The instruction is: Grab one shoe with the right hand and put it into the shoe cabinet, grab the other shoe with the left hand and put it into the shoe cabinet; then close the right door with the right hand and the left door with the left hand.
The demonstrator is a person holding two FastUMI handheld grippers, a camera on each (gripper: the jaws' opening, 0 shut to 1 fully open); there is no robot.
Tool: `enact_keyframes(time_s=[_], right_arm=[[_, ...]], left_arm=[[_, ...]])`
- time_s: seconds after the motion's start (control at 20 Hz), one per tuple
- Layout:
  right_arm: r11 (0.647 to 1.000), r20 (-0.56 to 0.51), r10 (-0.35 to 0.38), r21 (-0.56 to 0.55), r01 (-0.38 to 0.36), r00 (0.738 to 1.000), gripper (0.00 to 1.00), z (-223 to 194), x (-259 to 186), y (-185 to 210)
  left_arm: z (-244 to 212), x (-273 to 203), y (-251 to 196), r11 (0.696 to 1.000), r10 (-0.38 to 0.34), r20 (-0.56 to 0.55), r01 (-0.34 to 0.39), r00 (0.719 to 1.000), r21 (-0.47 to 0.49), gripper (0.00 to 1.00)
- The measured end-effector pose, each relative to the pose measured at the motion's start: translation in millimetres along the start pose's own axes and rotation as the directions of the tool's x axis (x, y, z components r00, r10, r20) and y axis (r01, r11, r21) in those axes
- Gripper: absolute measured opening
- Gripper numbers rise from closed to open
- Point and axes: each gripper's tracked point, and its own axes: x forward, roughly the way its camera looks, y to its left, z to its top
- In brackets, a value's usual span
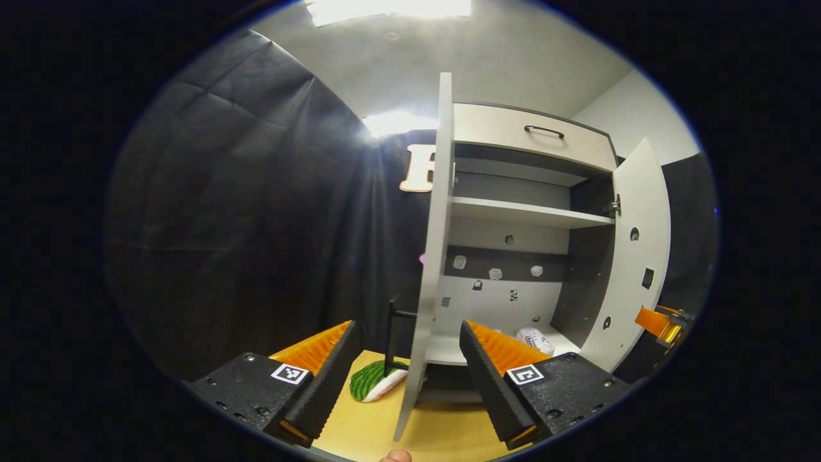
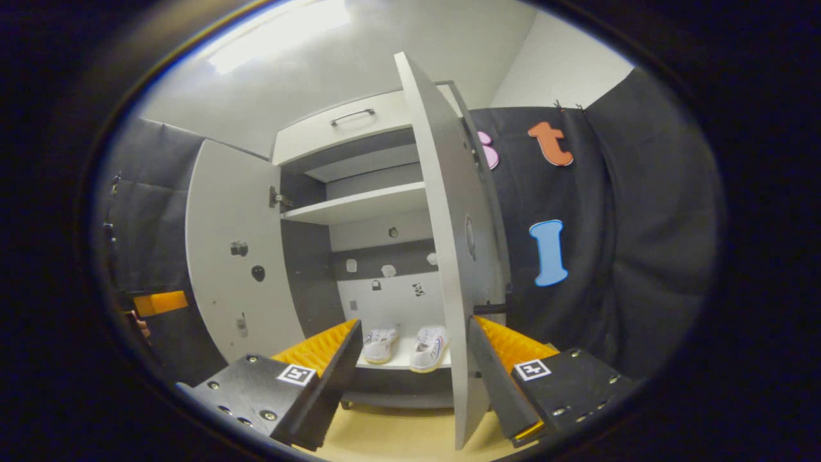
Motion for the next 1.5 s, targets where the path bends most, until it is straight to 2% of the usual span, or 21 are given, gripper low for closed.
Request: enact_keyframes(time_s=[0.25,0.3,0.45,0.5,0.65,0.7,1.0,1.15,1.3,1.35,1.4,1.45,1.5], right_arm=[[0.993,-0.023,0.109,0.047,-0.107,0.994,0.96,-11,20,41],[0.990,-0.031,0.132,0.062,-0.130,0.991,0.96,-16,36,51],[0.985,-0.043,0.164,0.069,-0.161,0.985,0.96,-20,39,68],[0.984,-0.045,0.169,0.067,-0.166,0.985,0.96,-22,40,70],[0.984,-0.051,0.172,0.060,-0.169,0.984,0.96,-24,41,71],[0.984,-0.050,0.168,0.062,-0.165,0.984,0.96,-24,41,71],[0.990,-0.039,0.126,0.060,-0.124,0.991,0.96,-22,40,66],[0.993,-0.037,0.107,0.062,-0.105,0.994,0.96,-22,41,66],[0.993,-0.036,0.101,0.068,-0.098,0.994,0.96,-23,42,65],[0.993,-0.035,0.101,0.069,-0.098,0.994,0.96,-23,42,65],[0.993,-0.032,0.100,0.068,-0.097,0.995,0.96,-22,42,65],[0.993,-0.030,0.097,0.067,-0.095,0.995,0.96,-22,42,64],[0.994,-0.028,0.094,0.065,-0.092,0.995,0.96,-21,42,63]], left_arm=[[-13,6,28,0.998,0.060,-0.027,-0.060,0.998,0.012,0.96],[-16,9,34,0.997,0.071,-0.032,-0.071,0.997,0.010,0.96],[-27,17,44,0.996,0.088,-0.056,-0.088,0.995,-0.001,0.96],[-31,20,46,0.996,0.087,-0.064,-0.088,0.994,-0.005,0.93],[-43,26,49,0.997,0.081,-0.090,-0.082,0.993,-0.006,0.93],[-46,30,50,0.997,0.078,-0.096,-0.079,0.992,-0.003,0.96],[-59,48,45,0.999,0.042,-0.127,-0.043,0.991,-0.008,0.94],[-60,53,40,0.999,0.022,-0.128,-0.017,0.991,0.035,0.96],[-60,53,29,0.999,-0.028,-0.148,0.033,0.989,0.029,0.95],[-61,52,23,0.999,-0.048,-0.152,0.051,0.987,0.012,0.89],[-62,52,17,0.998,-0.066,-0.152,0.067,0.986,0.004,0.94],[-64,51,11,0.996,-0.085,-0.152,0.086,0.985,0.003,0.89],[-65,52,2,0.994,-0.106,-0.152,0.109,0.983,0.008,0.94]])
